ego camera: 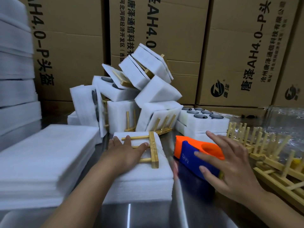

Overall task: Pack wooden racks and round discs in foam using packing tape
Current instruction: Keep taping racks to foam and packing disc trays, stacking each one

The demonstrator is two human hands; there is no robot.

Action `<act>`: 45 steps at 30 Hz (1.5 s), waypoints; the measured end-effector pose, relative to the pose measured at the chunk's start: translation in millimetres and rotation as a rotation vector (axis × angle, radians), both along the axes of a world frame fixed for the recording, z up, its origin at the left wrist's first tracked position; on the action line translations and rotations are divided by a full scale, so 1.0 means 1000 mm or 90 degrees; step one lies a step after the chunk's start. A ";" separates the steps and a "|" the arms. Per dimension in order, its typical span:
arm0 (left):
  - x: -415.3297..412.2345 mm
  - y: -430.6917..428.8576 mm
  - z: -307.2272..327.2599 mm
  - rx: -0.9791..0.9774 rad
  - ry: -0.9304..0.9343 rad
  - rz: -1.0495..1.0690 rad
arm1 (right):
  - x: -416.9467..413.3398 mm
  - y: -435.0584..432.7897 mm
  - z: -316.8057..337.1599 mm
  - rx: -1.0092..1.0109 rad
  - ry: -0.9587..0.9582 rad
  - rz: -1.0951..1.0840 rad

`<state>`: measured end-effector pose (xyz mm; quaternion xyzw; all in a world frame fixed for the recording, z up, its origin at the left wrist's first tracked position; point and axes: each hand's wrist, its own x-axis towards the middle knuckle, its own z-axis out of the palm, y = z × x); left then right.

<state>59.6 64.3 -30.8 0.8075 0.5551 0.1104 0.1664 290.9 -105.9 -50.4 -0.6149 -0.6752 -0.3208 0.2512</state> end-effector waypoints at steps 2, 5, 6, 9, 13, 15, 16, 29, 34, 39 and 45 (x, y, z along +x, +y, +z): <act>0.000 -0.001 0.000 0.000 0.004 -0.001 | -0.016 0.008 0.012 0.076 0.062 0.127; 0.000 -0.002 0.001 -0.003 0.002 -0.002 | -0.052 0.035 0.031 0.034 0.409 0.247; 0.000 -0.001 0.000 -0.003 -0.001 -0.002 | -0.063 0.046 0.036 -0.009 0.528 0.269; 0.000 0.000 -0.001 -0.002 -0.012 0.002 | -0.081 0.082 0.029 -0.215 0.759 0.311; 0.001 0.003 -0.004 -0.014 -0.018 0.009 | -0.086 0.101 -0.002 -0.328 0.966 0.387; 0.001 0.005 -0.004 -0.013 -0.028 0.011 | -0.085 0.106 -0.003 -0.314 1.018 0.375; 0.001 0.005 -0.004 -0.013 -0.030 0.014 | -0.085 0.109 -0.004 -0.314 1.036 0.348; -0.034 0.015 0.010 -0.374 -0.655 0.137 | -0.079 0.100 -0.009 -0.316 1.229 0.243; -0.030 0.016 0.003 -0.361 -0.660 0.195 | -0.085 0.099 -0.009 -0.371 1.272 0.296; -0.022 0.016 0.008 -0.382 -0.735 0.126 | -0.086 0.101 -0.012 -0.302 1.342 0.424; -0.019 0.011 0.011 -0.409 -0.795 0.026 | -0.083 0.097 0.000 -0.234 1.372 0.488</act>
